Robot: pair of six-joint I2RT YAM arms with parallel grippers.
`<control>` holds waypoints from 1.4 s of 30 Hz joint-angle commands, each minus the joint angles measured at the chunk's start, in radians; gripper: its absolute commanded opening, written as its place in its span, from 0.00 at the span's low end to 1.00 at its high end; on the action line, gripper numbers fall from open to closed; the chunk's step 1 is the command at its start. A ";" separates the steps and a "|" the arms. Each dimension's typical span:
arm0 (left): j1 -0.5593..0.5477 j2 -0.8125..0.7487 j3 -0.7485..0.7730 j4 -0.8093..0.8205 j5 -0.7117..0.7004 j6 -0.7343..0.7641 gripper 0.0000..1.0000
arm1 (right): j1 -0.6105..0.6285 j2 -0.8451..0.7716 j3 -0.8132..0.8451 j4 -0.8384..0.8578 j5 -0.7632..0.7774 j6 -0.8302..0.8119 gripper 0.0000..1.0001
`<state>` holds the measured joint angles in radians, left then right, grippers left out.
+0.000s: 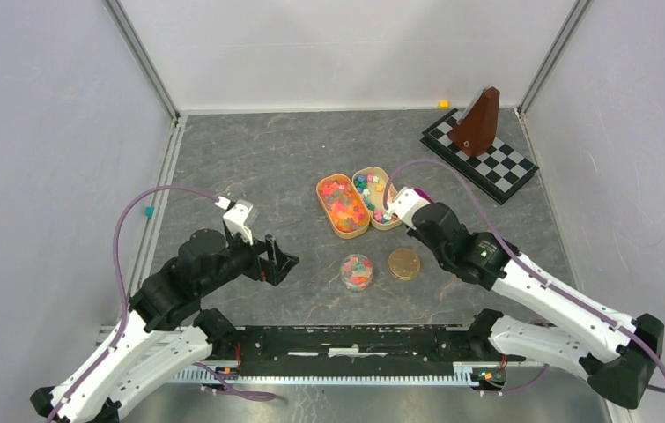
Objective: Pack the candies
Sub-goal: Place the fake candies in the packing bottle.
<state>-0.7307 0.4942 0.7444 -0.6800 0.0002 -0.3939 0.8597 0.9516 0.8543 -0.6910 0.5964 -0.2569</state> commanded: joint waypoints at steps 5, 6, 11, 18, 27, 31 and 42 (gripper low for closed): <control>0.002 0.006 -0.038 0.021 0.033 -0.015 1.00 | -0.174 0.010 -0.074 0.301 -0.076 0.099 0.00; 0.002 0.009 -0.038 0.022 0.036 -0.016 1.00 | -0.194 0.021 -0.081 0.322 -0.098 0.107 0.00; 0.002 -0.003 -0.044 0.021 0.027 -0.016 1.00 | -0.296 0.074 -0.130 0.435 -0.208 0.141 0.00; 0.002 -0.017 -0.052 0.022 0.006 -0.013 1.00 | -0.412 0.182 -0.152 0.546 -0.301 0.216 0.00; 0.002 -0.019 -0.055 0.023 0.003 -0.012 1.00 | -0.493 0.276 -0.240 0.708 -0.325 0.255 0.00; 0.002 -0.020 -0.055 0.023 -0.022 -0.008 1.00 | -0.520 0.324 -0.255 0.752 -0.372 0.255 0.00; 0.002 -0.018 -0.057 0.022 -0.033 -0.004 1.00 | -0.559 0.410 -0.300 0.814 -0.397 0.303 0.02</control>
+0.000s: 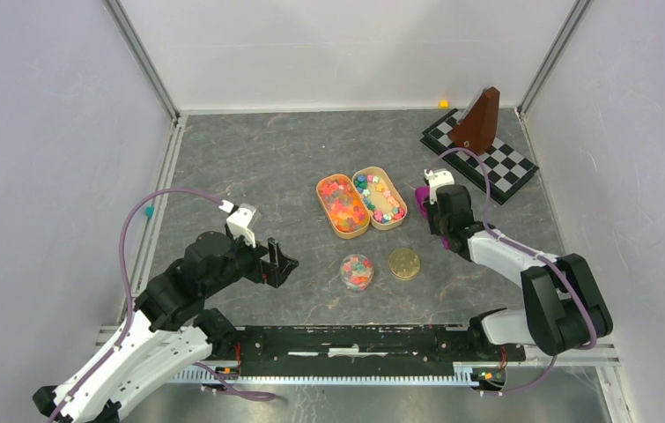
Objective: Pack the candies
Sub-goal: Place the fake candies in the packing bottle, then place the spatula at the center of the board.
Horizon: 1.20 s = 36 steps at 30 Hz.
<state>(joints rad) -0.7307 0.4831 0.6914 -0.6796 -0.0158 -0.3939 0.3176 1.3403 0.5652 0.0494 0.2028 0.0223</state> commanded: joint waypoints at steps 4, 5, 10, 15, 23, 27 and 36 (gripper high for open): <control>0.002 -0.008 -0.004 0.022 -0.020 -0.004 1.00 | -0.028 0.042 -0.014 0.084 -0.007 0.028 0.04; 0.002 -0.009 -0.004 0.023 -0.020 -0.005 1.00 | -0.030 0.047 -0.012 0.082 -0.007 0.030 0.05; 0.001 -0.004 -0.004 0.019 -0.029 -0.005 1.00 | -0.035 0.060 0.002 0.069 -0.003 0.037 0.17; 0.002 0.000 -0.004 0.019 -0.031 -0.004 1.00 | -0.036 0.048 0.009 0.056 -0.011 0.040 0.31; 0.002 0.003 -0.006 0.019 -0.032 -0.003 1.00 | -0.037 0.013 0.022 0.035 -0.005 0.038 0.45; 0.003 0.000 -0.006 0.019 -0.034 -0.003 1.00 | -0.035 -0.012 0.027 0.021 -0.001 0.039 0.54; 0.002 -0.001 -0.007 0.020 -0.035 -0.003 1.00 | -0.036 -0.124 0.039 -0.047 0.002 0.039 0.69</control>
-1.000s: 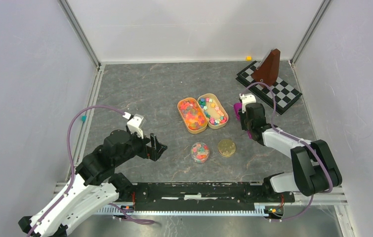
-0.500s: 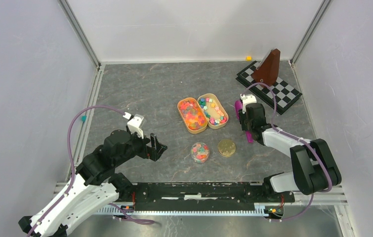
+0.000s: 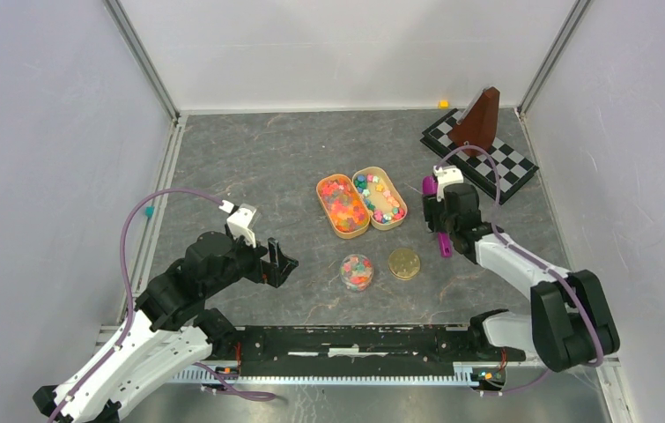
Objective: Pack the candies
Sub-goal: Place the spatula at the center of the board.
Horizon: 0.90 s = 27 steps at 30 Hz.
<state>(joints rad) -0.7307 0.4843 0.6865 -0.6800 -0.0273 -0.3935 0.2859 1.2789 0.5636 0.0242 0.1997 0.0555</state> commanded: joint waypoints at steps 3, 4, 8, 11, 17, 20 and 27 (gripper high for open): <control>0.002 -0.003 -0.001 0.020 -0.023 -0.004 1.00 | -0.004 -0.109 0.035 -0.064 -0.004 0.008 0.83; 0.002 -0.005 -0.002 0.020 -0.023 -0.004 1.00 | -0.005 -0.126 0.033 -0.072 -0.012 0.010 0.96; 0.002 -0.004 -0.001 0.020 -0.023 -0.004 1.00 | -0.002 -0.189 0.023 -0.104 -0.043 0.020 0.98; 0.002 -0.005 -0.001 0.019 -0.021 -0.004 1.00 | -0.001 -0.236 0.012 -0.128 -0.082 0.030 0.98; 0.002 -0.004 -0.001 0.020 -0.022 -0.004 1.00 | 0.015 -0.298 -0.006 -0.178 -0.171 0.065 0.98; 0.002 -0.004 -0.001 0.019 -0.020 -0.004 1.00 | 0.043 -0.325 -0.026 -0.185 -0.188 0.088 0.98; 0.002 -0.005 -0.002 0.020 -0.020 -0.004 1.00 | 0.153 -0.340 -0.051 -0.204 -0.170 0.126 0.98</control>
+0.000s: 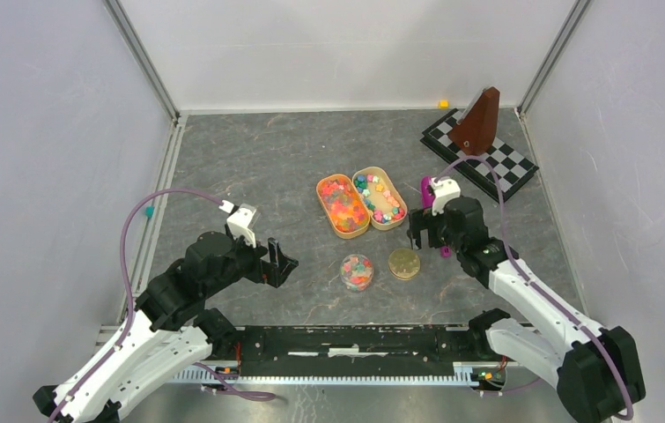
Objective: Pack the candies
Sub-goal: Place the spatula at the center of the board.
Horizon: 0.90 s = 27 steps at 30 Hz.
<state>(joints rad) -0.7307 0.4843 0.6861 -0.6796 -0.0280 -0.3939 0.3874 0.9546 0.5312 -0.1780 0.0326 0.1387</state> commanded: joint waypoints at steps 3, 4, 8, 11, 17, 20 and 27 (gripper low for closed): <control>0.002 -0.004 0.000 0.019 -0.021 -0.003 1.00 | 0.102 -0.002 -0.025 -0.008 0.019 0.065 0.98; 0.002 -0.004 0.000 0.019 -0.021 -0.003 1.00 | 0.118 0.006 -0.029 -0.008 0.026 0.074 0.98; 0.002 -0.006 -0.001 0.019 -0.023 -0.003 1.00 | 0.171 0.030 -0.050 0.009 0.051 0.102 0.98; 0.002 -0.004 -0.001 0.019 -0.023 -0.003 1.00 | 0.197 0.047 -0.063 0.022 0.059 0.116 0.98; 0.002 0.000 -0.001 0.019 -0.022 -0.003 1.00 | 0.241 0.093 -0.059 0.028 0.058 0.109 0.98; 0.002 0.000 -0.001 0.020 -0.022 -0.003 1.00 | 0.258 0.113 -0.063 0.028 0.072 0.110 0.98; 0.002 0.003 -0.001 0.019 -0.021 -0.003 1.00 | 0.292 0.163 -0.074 0.038 0.090 0.118 0.98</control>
<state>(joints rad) -0.7307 0.4843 0.6857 -0.6796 -0.0292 -0.3939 0.6609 1.0977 0.4675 -0.1848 0.0921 0.2398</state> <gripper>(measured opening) 0.997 0.982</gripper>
